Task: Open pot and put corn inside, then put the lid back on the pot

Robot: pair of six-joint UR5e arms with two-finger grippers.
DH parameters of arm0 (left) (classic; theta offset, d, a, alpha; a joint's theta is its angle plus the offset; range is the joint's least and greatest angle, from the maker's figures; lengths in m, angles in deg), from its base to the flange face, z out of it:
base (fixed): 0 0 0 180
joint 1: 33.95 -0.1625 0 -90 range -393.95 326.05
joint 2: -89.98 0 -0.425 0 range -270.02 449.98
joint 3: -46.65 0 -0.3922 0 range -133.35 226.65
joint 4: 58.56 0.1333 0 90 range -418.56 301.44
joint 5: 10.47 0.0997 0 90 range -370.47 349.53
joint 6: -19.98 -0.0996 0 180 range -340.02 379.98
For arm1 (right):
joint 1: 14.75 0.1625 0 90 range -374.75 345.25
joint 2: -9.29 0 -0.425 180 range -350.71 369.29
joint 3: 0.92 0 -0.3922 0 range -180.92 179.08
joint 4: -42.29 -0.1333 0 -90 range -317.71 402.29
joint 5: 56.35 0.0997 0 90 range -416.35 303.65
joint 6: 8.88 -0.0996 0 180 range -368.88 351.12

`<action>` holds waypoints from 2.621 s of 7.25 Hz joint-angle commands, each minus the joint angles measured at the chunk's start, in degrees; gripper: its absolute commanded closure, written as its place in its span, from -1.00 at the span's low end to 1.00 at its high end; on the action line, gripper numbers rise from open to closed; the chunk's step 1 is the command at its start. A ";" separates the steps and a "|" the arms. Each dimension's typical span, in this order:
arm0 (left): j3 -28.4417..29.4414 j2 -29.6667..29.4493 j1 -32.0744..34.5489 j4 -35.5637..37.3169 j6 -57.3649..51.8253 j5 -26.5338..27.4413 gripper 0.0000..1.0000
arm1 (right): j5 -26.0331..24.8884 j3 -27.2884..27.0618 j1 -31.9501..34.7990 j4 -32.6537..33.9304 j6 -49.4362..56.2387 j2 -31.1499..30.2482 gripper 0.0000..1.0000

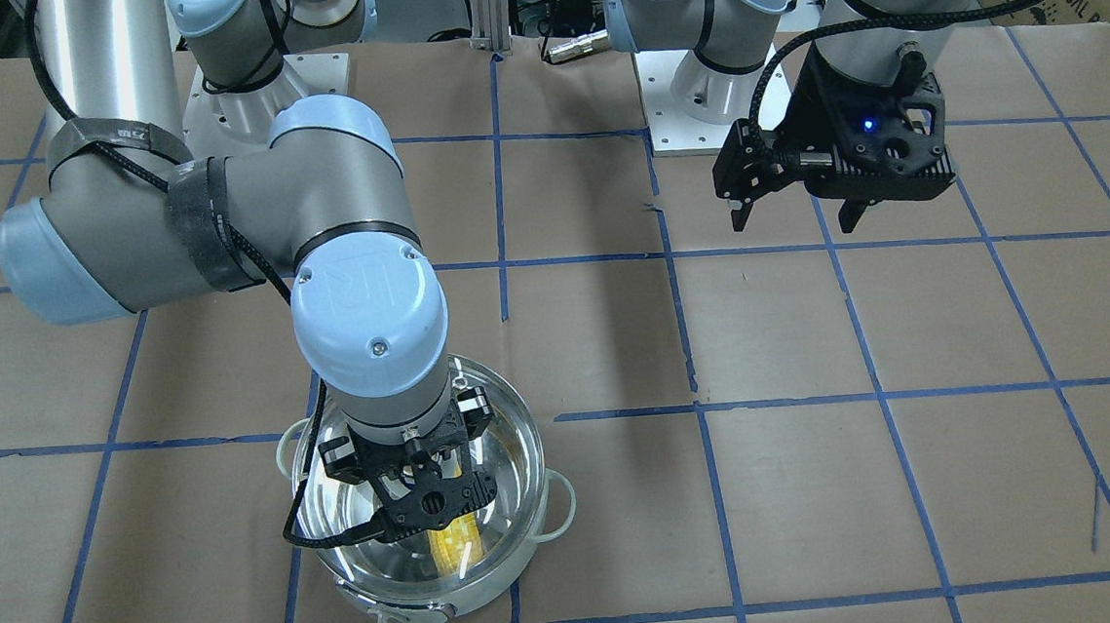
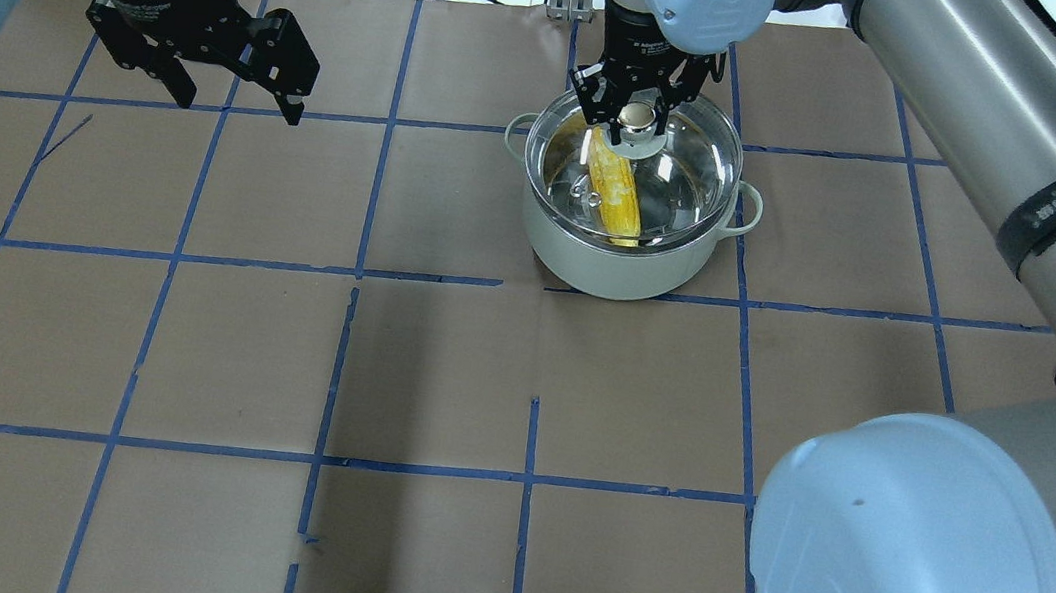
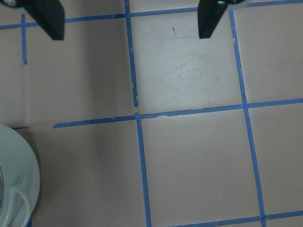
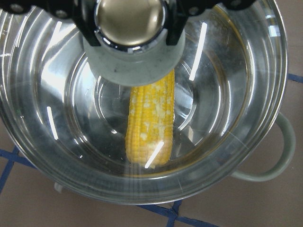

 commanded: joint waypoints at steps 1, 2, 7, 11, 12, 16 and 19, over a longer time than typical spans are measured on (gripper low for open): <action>0.00 0.00 0.00 0.02 -0.09 -0.06 -1.00 | 0.15 0.03 -0.07 0.04 0.00 0.00 0.20; 0.00 0.09 0.00 0.02 -0.35 0.02 -1.00 | 0.15 0.03 -0.07 0.04 0.00 0.00 0.11; -0.09 0.18 0.00 0.02 0.00 -0.06 -1.00 | 0.15 -0.06 0.10 3.03 -0.97 -0.08 -0.99; -0.09 0.27 0.00 -0.41 0.09 0.02 -1.00 | -0.99 -1.11 -0.77 3.03 0.00 -0.52 -0.99; -0.09 0.35 0.00 -0.68 0.00 0.63 -1.00 | -1.17 -1.28 -1.30 2.16 0.00 -2.87 -0.95; -0.09 0.18 0.00 -0.42 0.00 2.40 -1.00 | -0.21 -14.77 -12.60 -0.05 7.54 -19.99 -0.98; 2.72 -0.52 -0.79 -3.75 -0.79 2.13 -1.00 | -0.12 -25.61 -14.49 1.18 7.12 -29.51 -0.99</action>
